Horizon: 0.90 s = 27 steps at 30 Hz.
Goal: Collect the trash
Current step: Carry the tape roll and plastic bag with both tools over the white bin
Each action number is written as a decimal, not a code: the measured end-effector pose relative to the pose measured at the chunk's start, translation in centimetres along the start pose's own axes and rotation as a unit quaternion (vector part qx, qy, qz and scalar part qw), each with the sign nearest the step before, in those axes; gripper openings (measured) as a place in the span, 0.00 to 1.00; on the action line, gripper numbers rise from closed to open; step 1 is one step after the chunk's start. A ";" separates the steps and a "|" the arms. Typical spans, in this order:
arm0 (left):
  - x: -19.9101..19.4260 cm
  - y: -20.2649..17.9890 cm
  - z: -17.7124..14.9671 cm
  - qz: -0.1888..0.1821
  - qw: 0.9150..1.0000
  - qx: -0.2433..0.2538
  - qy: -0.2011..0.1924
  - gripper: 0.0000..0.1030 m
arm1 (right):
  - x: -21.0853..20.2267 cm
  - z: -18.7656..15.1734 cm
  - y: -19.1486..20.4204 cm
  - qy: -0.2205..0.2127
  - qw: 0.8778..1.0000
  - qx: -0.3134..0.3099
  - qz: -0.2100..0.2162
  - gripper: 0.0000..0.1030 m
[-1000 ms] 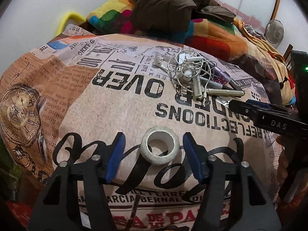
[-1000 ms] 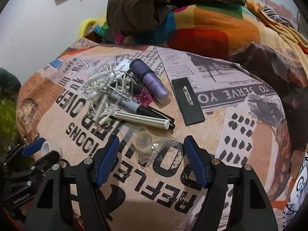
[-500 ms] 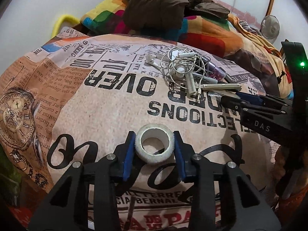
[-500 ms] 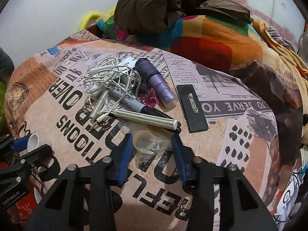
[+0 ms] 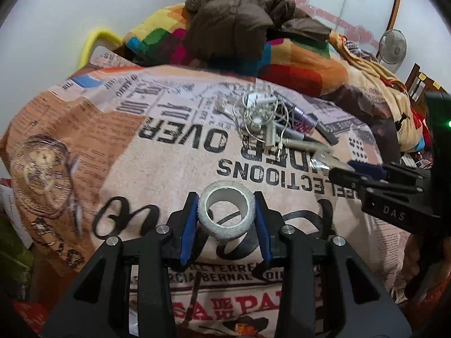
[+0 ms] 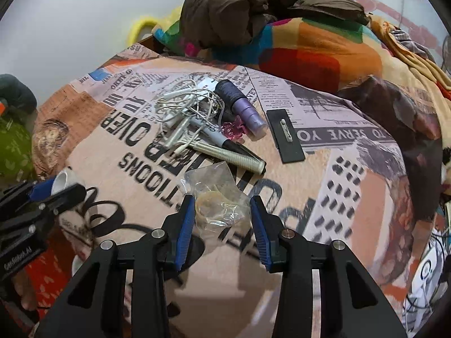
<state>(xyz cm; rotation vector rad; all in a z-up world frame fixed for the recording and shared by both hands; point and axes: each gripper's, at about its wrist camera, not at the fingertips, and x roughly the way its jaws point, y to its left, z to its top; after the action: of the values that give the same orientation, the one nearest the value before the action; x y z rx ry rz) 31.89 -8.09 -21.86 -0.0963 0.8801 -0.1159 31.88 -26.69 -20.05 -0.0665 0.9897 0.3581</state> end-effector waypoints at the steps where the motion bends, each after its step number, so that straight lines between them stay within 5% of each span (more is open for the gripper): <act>1: -0.5 0.1 0.1 0.000 1.000 -0.001 -0.003 0.37 | -0.6 -0.1 0.2 -0.002 1.000 0.002 0.001 0.36; 10: -7.7 3.5 0.3 0.022 0.998 -0.025 -0.055 0.37 | -6.7 1.3 4.9 -0.048 0.998 -0.035 0.002 0.36; 17: -13.5 7.9 -1.0 0.067 0.993 -0.037 -0.090 0.37 | -9.8 2.6 11.5 -0.084 0.993 -0.069 0.042 0.36; 27: -19.2 16.1 -5.9 0.153 0.982 -0.064 -0.088 0.37 | -9.0 0.8 22.1 -0.062 0.984 -0.134 0.103 0.36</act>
<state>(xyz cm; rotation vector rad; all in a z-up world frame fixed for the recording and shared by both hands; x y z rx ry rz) 16.18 10.30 -13.04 -0.0885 0.7164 0.2340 20.87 -8.10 -9.82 -0.1848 0.8226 0.6782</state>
